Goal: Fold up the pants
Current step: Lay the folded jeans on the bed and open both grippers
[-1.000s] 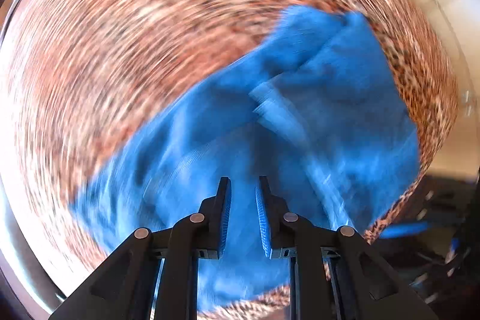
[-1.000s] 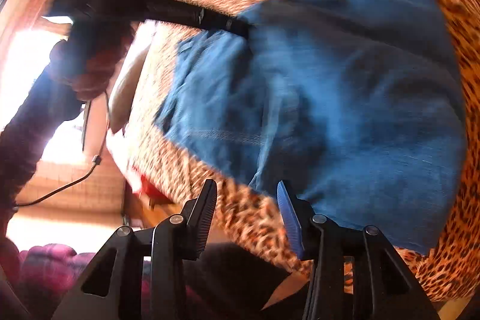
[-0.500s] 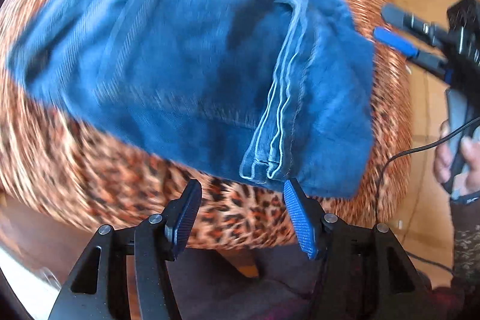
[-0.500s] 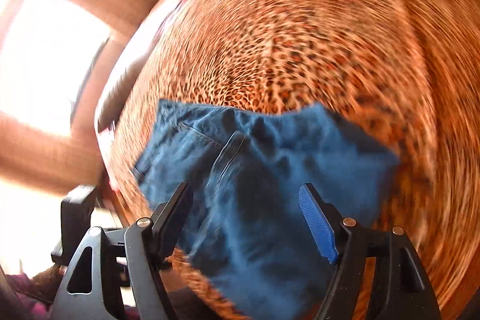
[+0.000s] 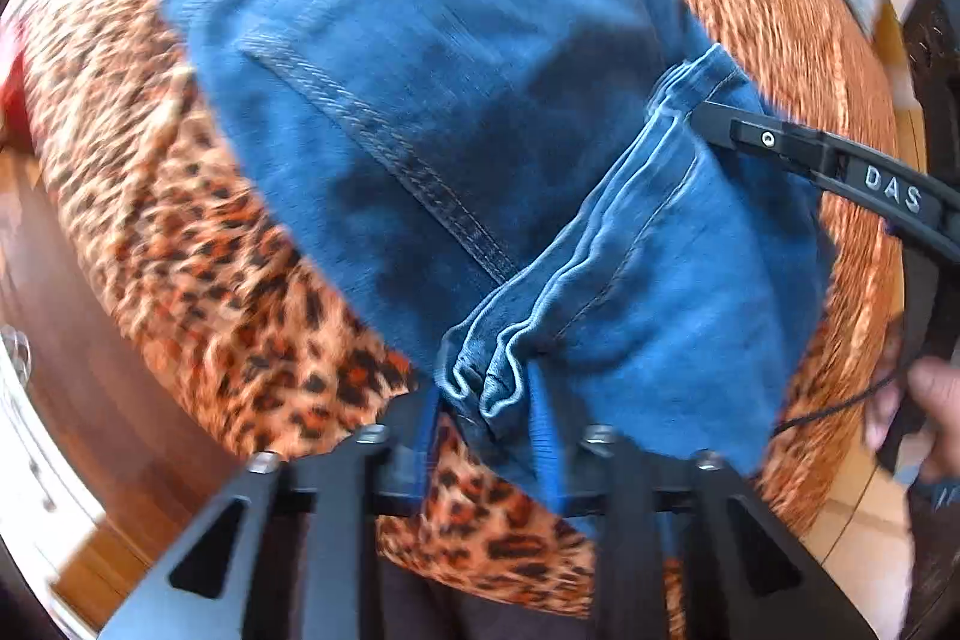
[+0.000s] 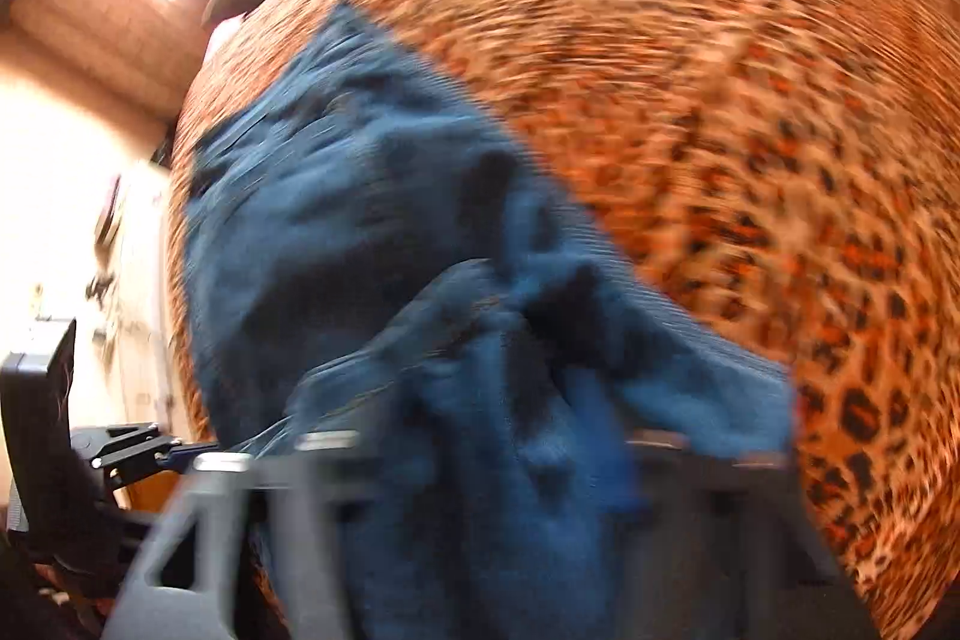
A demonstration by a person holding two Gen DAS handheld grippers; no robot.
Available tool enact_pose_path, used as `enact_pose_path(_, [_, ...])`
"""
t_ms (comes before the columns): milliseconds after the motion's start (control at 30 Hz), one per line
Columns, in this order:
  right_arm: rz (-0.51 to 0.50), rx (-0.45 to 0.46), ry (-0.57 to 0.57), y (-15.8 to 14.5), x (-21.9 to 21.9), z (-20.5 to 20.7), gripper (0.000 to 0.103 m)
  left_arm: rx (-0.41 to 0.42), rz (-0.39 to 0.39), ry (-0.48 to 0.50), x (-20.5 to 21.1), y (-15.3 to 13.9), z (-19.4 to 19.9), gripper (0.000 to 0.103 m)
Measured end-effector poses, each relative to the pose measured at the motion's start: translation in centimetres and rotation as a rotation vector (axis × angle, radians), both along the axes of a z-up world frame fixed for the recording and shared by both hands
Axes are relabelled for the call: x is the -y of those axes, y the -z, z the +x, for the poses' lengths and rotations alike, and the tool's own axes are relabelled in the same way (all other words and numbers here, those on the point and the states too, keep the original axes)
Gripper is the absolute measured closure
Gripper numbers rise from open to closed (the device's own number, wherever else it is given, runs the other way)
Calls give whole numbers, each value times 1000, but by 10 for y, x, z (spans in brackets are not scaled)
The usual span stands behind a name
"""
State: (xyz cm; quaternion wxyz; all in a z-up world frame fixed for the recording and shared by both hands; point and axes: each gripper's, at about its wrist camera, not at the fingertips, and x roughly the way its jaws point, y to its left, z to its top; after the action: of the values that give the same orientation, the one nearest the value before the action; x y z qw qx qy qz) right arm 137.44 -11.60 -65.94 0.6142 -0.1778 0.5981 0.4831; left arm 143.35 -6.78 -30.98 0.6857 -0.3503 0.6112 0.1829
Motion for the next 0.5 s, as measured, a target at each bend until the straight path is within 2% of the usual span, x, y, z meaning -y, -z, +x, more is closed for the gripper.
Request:
enact_pose_path(67, [74,20,-31,-25,-6,-9,84,26,41,-55,3,-4,24,85])
enact_pose_path(100, [113,46,-43,-34,-9,-10,84,-10,71,-62,3,5,42,85])
enact_pose_path(133, [88,96,-48,-31,-15,-7,84,-32,75,-59,7,13,55,83])
enact_pose_path(167, [17,129,-58,-20,-20,-3,84,-39,78,-73,7,17,78,83])
enact_pose_path(200, [-84,130,-63,3,-25,5,84,-39,75,-82,14,17,81,84])
enact_pose_path(233, [-66,95,-48,4,-22,10,83,-30,62,-86,12,9,103,84])
enact_pose_path(267, [-45,76,-35,-1,-19,14,78,-16,40,-89,12,2,128,83])
enact_pose_path(300, [6,62,-8,-17,-9,19,70,9,0,-102,10,-5,135,83])
enact_pose_path(333, [36,48,4,-27,0,23,55,19,-28,-112,10,-9,142,80])
enact_pose_path(367, [71,20,21,-39,15,29,46,20,-71,-123,11,-13,152,73])
enact_pose_path(400, [83,21,50,-47,31,35,31,18,-128,-128,15,-15,164,71])
enact_pose_path(433, [84,18,79,-51,49,39,24,21,-167,-135,19,-16,175,68])
enact_pose_path(500, [55,-20,121,-47,78,46,24,29,-263,-142,38,-14,199,65])
